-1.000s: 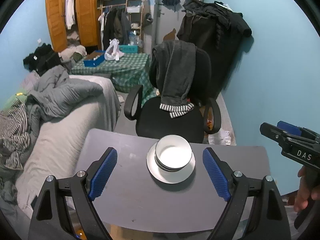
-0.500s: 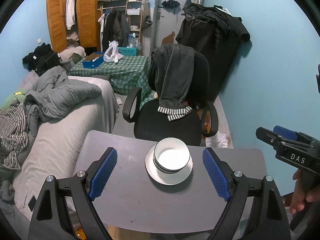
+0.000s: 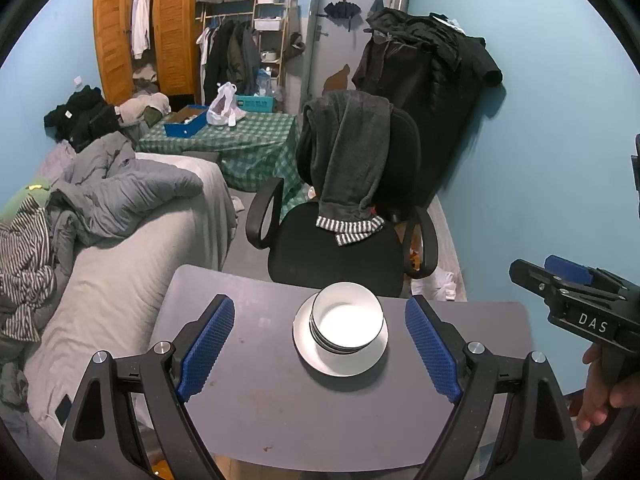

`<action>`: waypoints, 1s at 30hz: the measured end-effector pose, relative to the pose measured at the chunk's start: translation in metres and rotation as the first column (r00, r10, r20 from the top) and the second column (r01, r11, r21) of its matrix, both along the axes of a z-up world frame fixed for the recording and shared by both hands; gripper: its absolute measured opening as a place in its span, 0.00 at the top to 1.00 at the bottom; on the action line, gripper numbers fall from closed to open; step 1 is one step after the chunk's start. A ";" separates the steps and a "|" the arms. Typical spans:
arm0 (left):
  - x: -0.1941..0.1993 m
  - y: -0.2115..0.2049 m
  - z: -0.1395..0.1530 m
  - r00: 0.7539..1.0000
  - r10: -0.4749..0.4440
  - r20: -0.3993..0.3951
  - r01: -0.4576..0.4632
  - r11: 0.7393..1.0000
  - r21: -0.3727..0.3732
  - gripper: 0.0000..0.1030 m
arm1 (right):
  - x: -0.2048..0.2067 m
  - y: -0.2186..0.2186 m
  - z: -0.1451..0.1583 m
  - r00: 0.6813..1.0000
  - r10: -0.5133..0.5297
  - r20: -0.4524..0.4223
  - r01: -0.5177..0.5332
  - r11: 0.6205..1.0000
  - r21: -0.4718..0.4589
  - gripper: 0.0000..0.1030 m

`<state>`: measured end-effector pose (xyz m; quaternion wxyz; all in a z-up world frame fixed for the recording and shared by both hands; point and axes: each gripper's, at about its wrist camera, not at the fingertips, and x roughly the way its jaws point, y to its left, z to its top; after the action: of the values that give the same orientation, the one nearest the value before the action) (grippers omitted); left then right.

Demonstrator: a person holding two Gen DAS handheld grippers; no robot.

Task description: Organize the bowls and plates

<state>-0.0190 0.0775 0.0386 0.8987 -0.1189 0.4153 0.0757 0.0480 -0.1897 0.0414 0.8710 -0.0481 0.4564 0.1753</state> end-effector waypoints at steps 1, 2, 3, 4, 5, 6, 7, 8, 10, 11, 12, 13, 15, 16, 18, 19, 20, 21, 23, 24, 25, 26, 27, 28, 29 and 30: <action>0.000 0.001 0.000 1.000 0.000 -0.002 0.000 1.000 -0.001 0.14 | 0.001 0.001 0.000 1.000 -0.001 -0.001 0.001 1.000 0.000 0.29; 0.001 0.001 0.000 1.000 0.001 -0.003 -0.001 1.000 -0.001 0.14 | 0.001 0.001 0.000 1.000 -0.001 -0.002 0.001 1.000 0.000 0.29; 0.001 0.001 0.000 1.000 0.003 -0.004 -0.003 1.000 0.000 0.14 | 0.001 0.001 0.000 1.000 0.000 -0.001 0.000 1.000 0.002 0.29; 0.001 0.001 -0.001 1.000 0.006 -0.007 -0.006 1.000 0.002 0.14 | 0.001 0.001 0.000 1.000 -0.001 -0.001 0.001 1.000 0.003 0.29; 0.002 0.002 -0.001 1.000 0.007 -0.012 -0.007 1.000 0.000 0.14 | 0.001 0.001 0.000 1.000 -0.001 -0.001 0.001 1.000 0.002 0.29; 0.003 0.002 -0.001 1.000 0.007 -0.016 -0.007 1.000 -0.004 0.14 | 0.002 0.001 0.000 1.000 0.001 0.000 -0.001 1.000 0.000 0.29; 0.003 0.003 -0.002 1.000 0.010 -0.017 -0.010 1.000 -0.006 0.14 | 0.002 0.001 0.000 1.000 0.000 -0.001 0.000 1.000 0.000 0.29; 0.003 0.003 -0.002 1.000 0.013 -0.017 -0.013 1.000 -0.007 0.14 | 0.001 0.000 0.000 1.000 0.000 -0.002 0.000 1.000 0.001 0.29; 0.003 0.005 -0.001 1.000 0.021 -0.016 -0.021 1.000 -0.006 0.14 | 0.002 0.001 0.000 1.000 0.002 -0.001 -0.002 1.000 0.000 0.29; 0.002 0.005 -0.001 1.000 0.023 -0.013 -0.023 1.000 -0.005 0.14 | 0.002 0.001 0.000 1.000 0.002 -0.001 -0.002 1.000 -0.003 0.29; 0.002 0.005 0.000 1.000 0.024 -0.010 -0.024 1.000 -0.003 0.14 | 0.004 0.002 -0.001 1.000 0.002 -0.002 -0.002 1.000 -0.005 0.29; 0.001 0.004 0.000 1.000 0.026 -0.008 -0.026 1.000 0.000 0.14 | 0.006 0.003 -0.001 1.000 0.002 -0.005 -0.002 1.000 -0.005 0.29; 0.000 0.003 0.000 1.000 0.027 -0.012 -0.027 1.000 0.008 0.14 | 0.008 0.003 -0.002 1.000 0.000 -0.010 0.000 1.000 -0.005 0.29; -0.001 0.002 -0.001 0.999 0.028 -0.014 -0.028 1.000 0.014 0.14 | 0.008 0.003 -0.002 1.000 0.000 -0.009 0.000 1.000 -0.004 0.29; -0.001 0.001 -0.001 0.999 0.029 -0.020 -0.029 0.999 0.019 0.14 | 0.008 0.003 -0.002 1.000 0.000 -0.010 0.000 1.000 -0.004 0.29; -0.001 0.000 -0.001 0.999 0.026 -0.024 -0.026 1.000 0.017 0.14 | 0.009 0.003 -0.002 1.000 0.001 -0.010 -0.001 1.000 -0.004 0.29; -0.001 0.000 -0.001 0.999 0.024 -0.026 -0.024 1.000 0.014 0.14 | 0.009 0.002 -0.002 1.000 0.001 -0.010 -0.001 1.000 -0.003 0.29; -0.002 0.000 -0.002 0.999 0.025 -0.027 -0.025 1.000 0.013 0.14 | 0.009 0.002 -0.002 1.000 0.003 -0.009 -0.003 1.000 -0.004 0.29; -0.002 -0.001 -0.001 0.999 0.025 -0.028 -0.025 1.000 0.014 0.14 | 0.009 0.002 -0.002 1.000 0.005 -0.009 -0.005 1.000 -0.005 0.29; -0.003 -0.001 -0.001 0.999 0.026 -0.029 -0.025 1.000 0.014 0.14 | 0.009 0.001 -0.002 1.000 0.005 -0.009 -0.005 1.000 -0.004 0.29; -0.003 -0.001 -0.001 0.999 0.026 -0.029 -0.025 1.000 0.014 0.14 | 0.010 0.002 -0.002 1.000 0.004 -0.010 -0.004 1.000 -0.003 0.29; -0.003 -0.001 -0.001 0.999 0.026 -0.028 -0.025 1.000 0.014 0.14 | 0.010 0.002 -0.002 1.000 0.004 -0.011 -0.004 1.000 -0.003 0.29; -0.003 -0.002 -0.001 0.999 0.026 -0.028 -0.025 1.000 0.015 0.14 | 0.009 0.003 -0.002 1.000 0.005 -0.011 -0.005 1.000 -0.002 0.29; -0.003 -0.002 -0.001 0.999 0.026 -0.029 -0.025 1.000 0.015 0.14 | 0.010 0.002 -0.003 1.000 0.004 -0.011 -0.004 1.000 -0.002 0.29; -0.004 -0.002 -0.001 0.999 0.026 -0.029 -0.026 1.000 0.016 0.14 | 0.008 0.003 -0.003 1.000 0.005 -0.012 -0.005 1.000 0.000 0.29; -0.005 -0.003 -0.001 0.999 0.025 -0.027 -0.024 1.000 0.016 0.14 | 0.007 0.003 -0.003 1.000 0.005 -0.012 -0.005 1.000 0.001 0.29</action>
<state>-0.0244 0.0744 0.0375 0.8928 -0.1159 0.4256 0.0916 0.0549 -0.1867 0.0384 0.8679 -0.0479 0.4613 0.1780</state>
